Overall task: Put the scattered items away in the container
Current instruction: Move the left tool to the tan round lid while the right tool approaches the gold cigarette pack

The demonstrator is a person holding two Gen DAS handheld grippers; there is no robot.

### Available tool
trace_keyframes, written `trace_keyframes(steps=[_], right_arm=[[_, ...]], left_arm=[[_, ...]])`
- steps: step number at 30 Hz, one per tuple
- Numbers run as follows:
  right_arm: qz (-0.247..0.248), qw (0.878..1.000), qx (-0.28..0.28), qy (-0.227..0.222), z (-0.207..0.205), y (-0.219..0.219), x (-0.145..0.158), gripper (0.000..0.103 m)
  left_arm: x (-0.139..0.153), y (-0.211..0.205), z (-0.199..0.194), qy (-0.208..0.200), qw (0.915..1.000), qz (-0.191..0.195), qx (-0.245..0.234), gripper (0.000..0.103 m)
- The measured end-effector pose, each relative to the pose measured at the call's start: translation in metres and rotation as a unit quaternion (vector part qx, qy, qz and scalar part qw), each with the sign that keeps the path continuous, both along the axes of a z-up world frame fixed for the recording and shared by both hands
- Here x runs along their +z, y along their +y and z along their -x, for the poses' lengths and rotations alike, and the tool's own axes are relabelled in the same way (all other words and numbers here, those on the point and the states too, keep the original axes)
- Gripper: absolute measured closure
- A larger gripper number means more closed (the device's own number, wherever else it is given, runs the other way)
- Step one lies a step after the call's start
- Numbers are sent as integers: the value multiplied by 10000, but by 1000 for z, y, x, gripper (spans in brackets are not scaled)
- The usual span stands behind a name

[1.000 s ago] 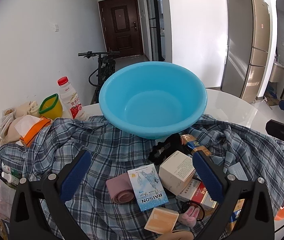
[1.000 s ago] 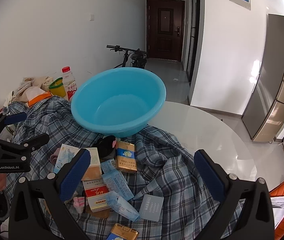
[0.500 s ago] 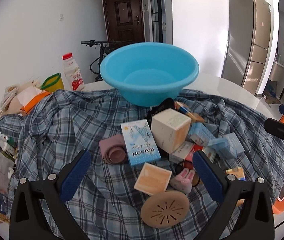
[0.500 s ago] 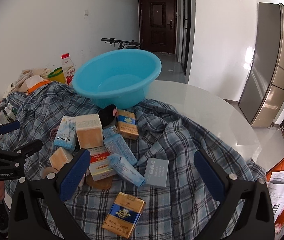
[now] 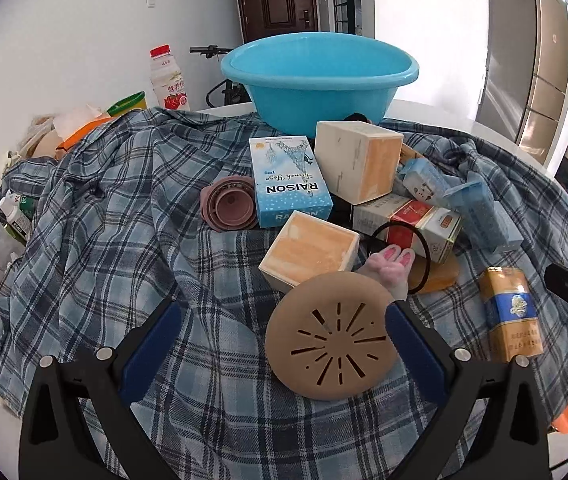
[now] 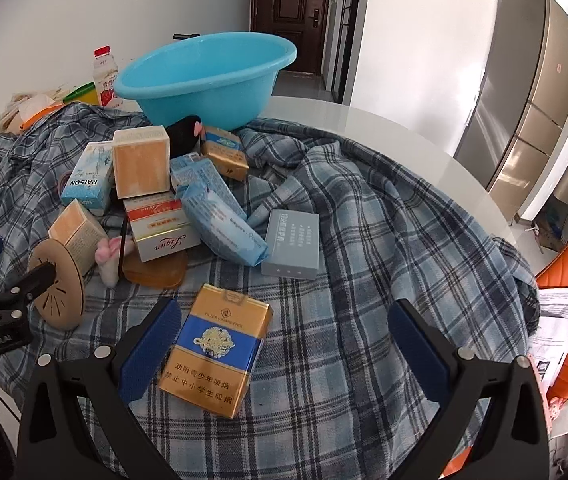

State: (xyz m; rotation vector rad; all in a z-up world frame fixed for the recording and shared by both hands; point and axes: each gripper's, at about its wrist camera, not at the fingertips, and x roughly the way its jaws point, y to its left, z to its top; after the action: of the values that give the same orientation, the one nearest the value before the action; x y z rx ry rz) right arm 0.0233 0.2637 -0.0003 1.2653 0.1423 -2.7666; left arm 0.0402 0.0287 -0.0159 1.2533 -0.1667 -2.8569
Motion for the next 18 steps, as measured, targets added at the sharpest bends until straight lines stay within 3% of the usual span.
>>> trace_keyframes(steps=[8, 14, 18], right_arm=[[76, 9999, -102, 0, 1, 1, -3, 0], [138, 9994, -287, -151, 5, 11, -10, 0], [164, 9991, -339, -177, 6, 14, -11, 0]], left_arm=[[-18, 27, 6, -57, 9992, 339, -221, 0], [-31, 17, 17, -359, 9990, -36, -258, 0], [-32, 15, 18, -312, 9985, -283, -342, 0]])
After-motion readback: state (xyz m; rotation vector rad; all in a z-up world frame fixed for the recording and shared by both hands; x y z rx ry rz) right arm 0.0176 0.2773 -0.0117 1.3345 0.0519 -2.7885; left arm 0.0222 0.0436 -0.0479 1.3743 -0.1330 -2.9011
